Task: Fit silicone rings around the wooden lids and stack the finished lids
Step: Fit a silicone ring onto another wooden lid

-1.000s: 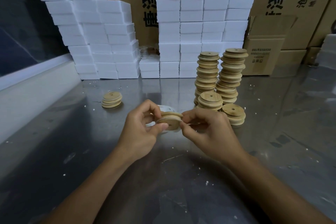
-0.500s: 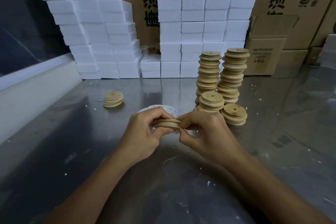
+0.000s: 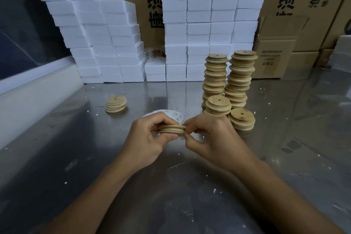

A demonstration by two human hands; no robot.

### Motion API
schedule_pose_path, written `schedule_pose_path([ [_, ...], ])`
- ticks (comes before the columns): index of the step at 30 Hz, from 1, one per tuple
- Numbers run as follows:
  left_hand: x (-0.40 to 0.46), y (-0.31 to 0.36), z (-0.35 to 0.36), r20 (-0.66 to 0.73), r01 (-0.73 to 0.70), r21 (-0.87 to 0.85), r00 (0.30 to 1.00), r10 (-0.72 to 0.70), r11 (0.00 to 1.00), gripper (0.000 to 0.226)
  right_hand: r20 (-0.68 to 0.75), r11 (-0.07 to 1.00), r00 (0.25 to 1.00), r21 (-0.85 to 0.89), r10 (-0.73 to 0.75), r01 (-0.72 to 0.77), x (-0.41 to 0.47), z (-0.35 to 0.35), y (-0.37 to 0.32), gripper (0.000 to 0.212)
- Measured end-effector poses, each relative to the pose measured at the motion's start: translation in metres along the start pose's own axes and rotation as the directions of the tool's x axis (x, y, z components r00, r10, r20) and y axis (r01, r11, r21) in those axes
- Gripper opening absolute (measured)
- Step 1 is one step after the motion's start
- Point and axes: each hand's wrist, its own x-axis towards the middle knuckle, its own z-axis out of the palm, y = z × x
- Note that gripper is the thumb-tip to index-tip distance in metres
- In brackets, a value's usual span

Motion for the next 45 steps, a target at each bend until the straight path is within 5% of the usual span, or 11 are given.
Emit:
schedule_pose_path([
  [12,0.0007,0.0025,0.0029,-0.030,0.144,-0.449,0.984,-0.176,0.882,0.029,-0.099,0.963,0.987,0.250,0.128,-0.100,-0.0028,0.0052,0.0055,0.007],
  [14,0.0007,0.0027,0.0039,-0.019,0.153,-0.398,0.984,-0.175,0.904,0.031,-0.114,0.972,0.988,0.222,0.108,-0.080,-0.0036,0.0052,0.0049,0.007],
  [19,-0.0021,0.0017,0.0074,-0.039,-0.024,0.077,0.999,0.027,0.997,0.037,-0.129,1.000,0.991,0.012,-0.020,0.022,-0.0037,0.0033,0.0017,0.008],
  [30,-0.0013,-0.0019,0.0011,-0.038,-0.048,0.150,0.998,0.054,0.987,0.033,-0.035,0.999,0.999,0.034,-0.016,0.017,-0.0006,0.0010,-0.0013,0.010],
  [39,0.0016,-0.0036,0.0017,-0.041,0.083,-0.112,0.995,-0.089,0.990,0.035,-0.032,0.993,0.997,0.099,0.065,-0.061,-0.0010,-0.0010,0.0020,0.008],
  [45,-0.0014,-0.0019,0.0034,0.009,0.218,-0.445,0.971,-0.239,0.868,0.026,-0.039,0.962,0.987,0.234,0.157,-0.144,-0.0015,-0.0001,0.0030,0.008],
])
